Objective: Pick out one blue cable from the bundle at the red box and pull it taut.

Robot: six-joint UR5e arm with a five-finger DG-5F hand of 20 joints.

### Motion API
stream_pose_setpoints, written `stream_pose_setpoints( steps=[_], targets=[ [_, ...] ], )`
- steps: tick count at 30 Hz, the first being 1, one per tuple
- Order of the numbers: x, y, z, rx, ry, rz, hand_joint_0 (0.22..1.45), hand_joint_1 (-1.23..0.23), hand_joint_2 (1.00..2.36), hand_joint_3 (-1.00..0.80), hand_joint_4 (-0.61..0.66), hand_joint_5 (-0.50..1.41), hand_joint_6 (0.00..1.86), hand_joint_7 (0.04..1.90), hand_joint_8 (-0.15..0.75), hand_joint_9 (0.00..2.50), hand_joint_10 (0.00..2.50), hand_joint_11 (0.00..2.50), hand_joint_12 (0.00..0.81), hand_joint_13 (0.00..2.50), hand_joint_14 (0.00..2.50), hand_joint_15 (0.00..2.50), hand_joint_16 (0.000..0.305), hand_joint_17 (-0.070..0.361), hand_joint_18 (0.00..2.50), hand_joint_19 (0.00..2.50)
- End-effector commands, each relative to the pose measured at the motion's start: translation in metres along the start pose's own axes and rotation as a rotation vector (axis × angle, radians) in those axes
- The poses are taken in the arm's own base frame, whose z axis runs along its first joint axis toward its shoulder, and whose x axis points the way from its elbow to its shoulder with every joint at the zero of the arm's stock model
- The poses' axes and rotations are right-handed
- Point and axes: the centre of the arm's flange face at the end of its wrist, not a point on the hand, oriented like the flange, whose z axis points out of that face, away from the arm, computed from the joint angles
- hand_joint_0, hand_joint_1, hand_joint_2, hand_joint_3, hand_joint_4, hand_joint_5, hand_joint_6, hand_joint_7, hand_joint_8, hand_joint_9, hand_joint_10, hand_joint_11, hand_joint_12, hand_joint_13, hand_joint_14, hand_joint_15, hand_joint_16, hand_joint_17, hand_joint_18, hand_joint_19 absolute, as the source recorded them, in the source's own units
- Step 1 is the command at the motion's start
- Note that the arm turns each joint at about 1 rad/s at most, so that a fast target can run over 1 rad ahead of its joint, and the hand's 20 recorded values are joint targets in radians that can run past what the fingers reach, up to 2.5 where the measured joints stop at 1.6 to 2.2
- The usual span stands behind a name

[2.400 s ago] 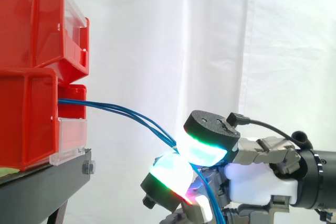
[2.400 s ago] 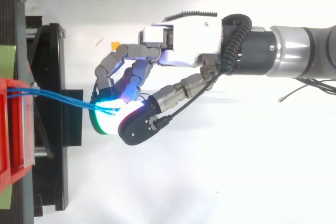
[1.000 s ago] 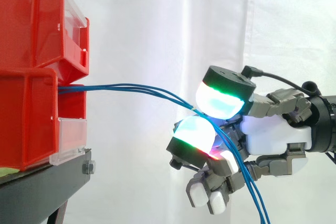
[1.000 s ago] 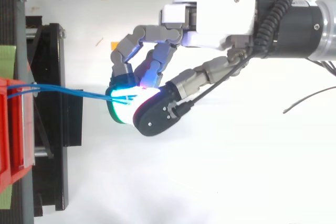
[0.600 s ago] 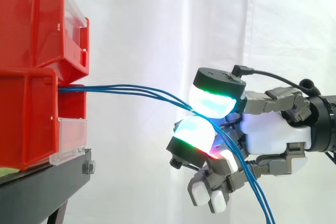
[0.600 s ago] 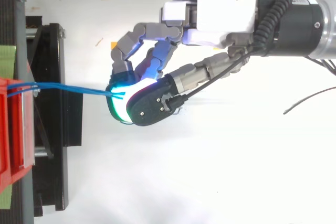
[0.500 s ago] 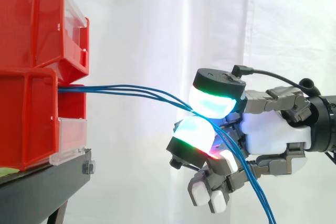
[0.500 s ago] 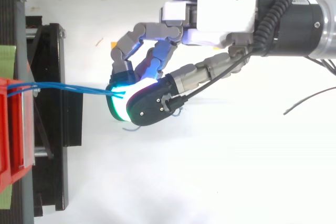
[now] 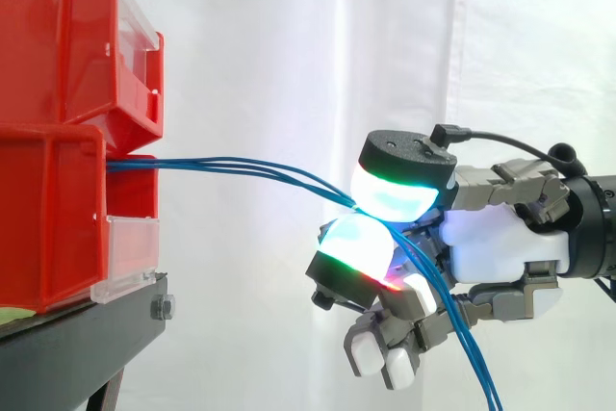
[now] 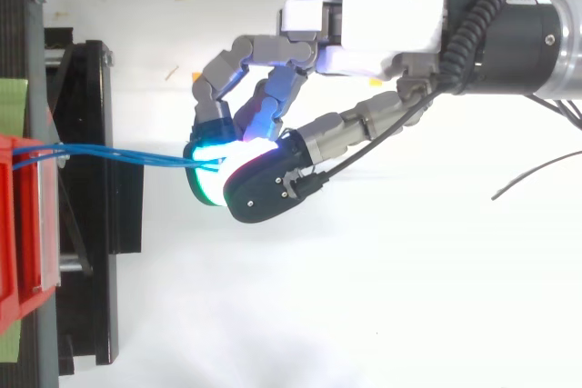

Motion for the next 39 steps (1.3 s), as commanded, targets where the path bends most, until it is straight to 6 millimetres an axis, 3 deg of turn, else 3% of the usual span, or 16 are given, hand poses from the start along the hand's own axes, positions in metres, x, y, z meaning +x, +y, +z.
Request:
stream_pose_setpoints(
  steps=[1,9,12,14,17,21,27,33,39],
  targets=[
    [-0.0014,-0.0007,-0.0003,0.002,-0.003,0.000,0.65,-0.82,1.02,-0.19,0.14,-0.15,0.90,1.10,0.354,1.11,0.03,0.76,0.511,0.80,0.02,0.48,0.061,0.137,0.68,0.70],
    [-0.0026,0.0006,-0.0004,-0.003,-0.004,0.000,0.64,-0.68,1.00,-0.50,0.18,-0.14,0.90,1.07,0.353,1.16,0.03,0.75,0.499,0.80,0.02,0.49,0.061,0.137,0.67,0.71],
    [-0.0026,0.0006,-0.0004,-0.003,-0.004,0.000,0.62,-0.60,1.00,-0.50,0.16,-0.13,0.90,1.05,0.343,1.17,0.03,0.75,0.495,0.81,0.02,0.49,0.061,0.137,0.67,0.71],
    [-0.0026,-0.0005,-0.0002,-0.001,-0.005,0.000,0.60,-0.45,1.00,-0.50,0.15,-0.13,0.89,1.05,0.337,1.18,0.03,0.74,0.489,0.80,0.02,0.49,0.061,0.137,0.67,0.73],
    [-0.0026,-0.0005,-0.0002,-0.001,-0.005,0.000,0.60,-0.39,1.00,-0.50,0.14,-0.13,0.89,1.05,0.339,1.19,0.03,0.74,0.488,0.79,0.02,0.49,0.061,0.137,0.65,0.74],
    [-0.0027,-0.0006,-0.0002,-0.001,-0.007,0.000,0.63,-0.44,1.00,-0.48,0.13,-0.13,0.89,1.04,0.342,1.18,0.03,0.74,0.491,0.79,0.02,0.49,0.061,0.137,0.64,0.74],
    [-0.0041,-0.0008,-0.0004,0.000,-0.011,0.000,0.60,-0.61,1.02,-0.20,0.13,-0.12,0.89,1.08,0.347,1.19,0.03,0.75,0.502,0.80,0.02,0.50,0.061,0.137,0.65,0.73],
    [-0.0042,-0.0006,-0.0003,-0.002,-0.011,0.000,0.61,-0.76,1.03,-0.06,0.13,-0.13,0.90,1.12,0.355,1.16,0.03,0.76,0.509,0.80,0.02,0.49,0.061,0.138,0.66,0.72],
    [-0.0045,0.0005,-0.0004,-0.003,-0.013,0.000,0.63,-0.81,1.03,-0.04,0.08,-0.14,0.90,1.16,0.348,1.15,0.03,0.77,0.508,0.79,0.02,0.49,0.062,0.139,0.68,0.71]
  ],
)
